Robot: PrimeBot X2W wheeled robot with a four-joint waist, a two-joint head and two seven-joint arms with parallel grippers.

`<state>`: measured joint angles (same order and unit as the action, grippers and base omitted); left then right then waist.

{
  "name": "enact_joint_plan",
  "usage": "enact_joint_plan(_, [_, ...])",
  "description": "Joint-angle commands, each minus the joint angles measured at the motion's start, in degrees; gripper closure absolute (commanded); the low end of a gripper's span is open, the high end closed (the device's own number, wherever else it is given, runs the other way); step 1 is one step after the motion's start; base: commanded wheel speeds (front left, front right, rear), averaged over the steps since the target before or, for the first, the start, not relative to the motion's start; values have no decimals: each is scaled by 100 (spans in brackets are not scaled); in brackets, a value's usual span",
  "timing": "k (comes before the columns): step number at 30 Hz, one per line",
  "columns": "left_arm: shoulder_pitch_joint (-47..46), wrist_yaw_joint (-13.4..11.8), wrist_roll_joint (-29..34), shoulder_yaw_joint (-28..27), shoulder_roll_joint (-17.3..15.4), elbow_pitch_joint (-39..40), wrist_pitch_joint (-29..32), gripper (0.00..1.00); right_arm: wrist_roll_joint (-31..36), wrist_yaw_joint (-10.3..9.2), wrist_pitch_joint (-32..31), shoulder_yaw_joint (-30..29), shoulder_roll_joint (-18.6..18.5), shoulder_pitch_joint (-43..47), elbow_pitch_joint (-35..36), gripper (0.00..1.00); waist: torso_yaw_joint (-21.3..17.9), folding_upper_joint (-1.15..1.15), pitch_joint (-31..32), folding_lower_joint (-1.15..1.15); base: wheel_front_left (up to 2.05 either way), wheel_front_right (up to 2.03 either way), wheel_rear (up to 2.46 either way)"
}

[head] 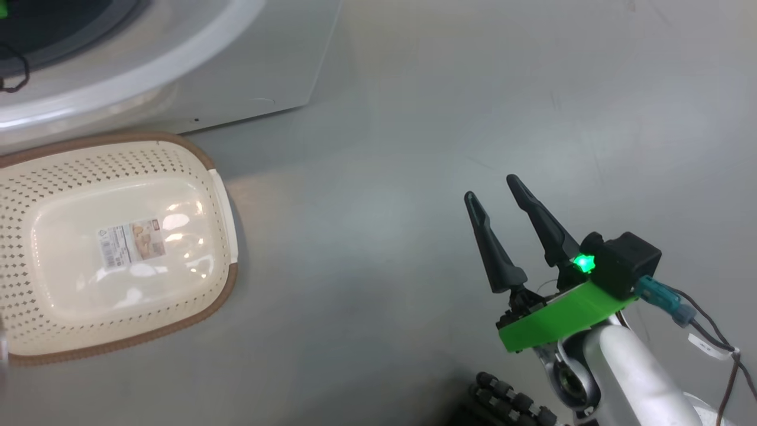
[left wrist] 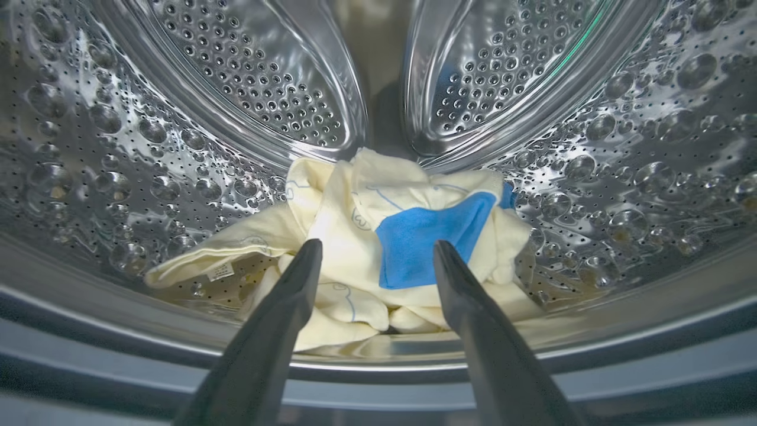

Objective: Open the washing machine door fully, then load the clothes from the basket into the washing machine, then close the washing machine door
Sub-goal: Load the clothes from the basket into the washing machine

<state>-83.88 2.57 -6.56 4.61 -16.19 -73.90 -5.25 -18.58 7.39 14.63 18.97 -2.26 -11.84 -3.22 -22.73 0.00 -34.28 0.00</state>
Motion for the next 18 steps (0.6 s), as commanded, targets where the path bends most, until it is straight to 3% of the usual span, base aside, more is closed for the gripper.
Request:
enact_joint_plan(1, [12, 38, -47, -35, -145, 149, -95, 0, 27, 10, 37, 76, -62, 135, 124, 0, 85, 0, 124, 0, 0, 0, 0])
enact_joint_plan(18, [888, 234, -481, -129, 299, 144, -791, 0, 171, 10, 37, -77, -62, 115, 30, 0, 487, 0, 741, 0, 0, 0, 0])
